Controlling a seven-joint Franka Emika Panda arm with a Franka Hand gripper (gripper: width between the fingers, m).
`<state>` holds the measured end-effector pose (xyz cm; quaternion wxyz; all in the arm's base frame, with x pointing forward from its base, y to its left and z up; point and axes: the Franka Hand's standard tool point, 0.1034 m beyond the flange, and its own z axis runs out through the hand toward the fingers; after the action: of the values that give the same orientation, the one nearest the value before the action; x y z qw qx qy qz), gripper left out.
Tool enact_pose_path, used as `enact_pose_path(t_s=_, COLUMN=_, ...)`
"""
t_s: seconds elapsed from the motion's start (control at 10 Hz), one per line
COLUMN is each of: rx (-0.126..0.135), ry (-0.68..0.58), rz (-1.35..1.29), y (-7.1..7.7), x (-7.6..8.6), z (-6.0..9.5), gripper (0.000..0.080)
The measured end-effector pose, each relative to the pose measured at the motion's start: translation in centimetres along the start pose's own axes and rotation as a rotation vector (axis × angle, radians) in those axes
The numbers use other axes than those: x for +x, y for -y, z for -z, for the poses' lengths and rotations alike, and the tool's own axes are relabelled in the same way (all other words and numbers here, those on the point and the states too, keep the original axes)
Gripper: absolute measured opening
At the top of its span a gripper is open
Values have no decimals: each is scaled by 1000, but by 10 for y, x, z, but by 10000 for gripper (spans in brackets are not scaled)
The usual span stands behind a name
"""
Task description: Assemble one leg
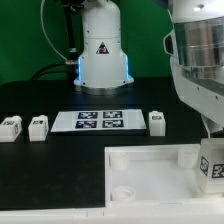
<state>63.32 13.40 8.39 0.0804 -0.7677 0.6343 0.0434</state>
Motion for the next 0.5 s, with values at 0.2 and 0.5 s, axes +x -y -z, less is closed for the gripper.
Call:
enact_pose_path(t_s=0.2, rx=-18, ry=-3, rz=136, y=-1, x=0, z=0, gripper=437)
enact_pose_path(t_s=0.5, rx=-33, ry=-29, rz=591, y=3, x=6, z=3, gripper=638)
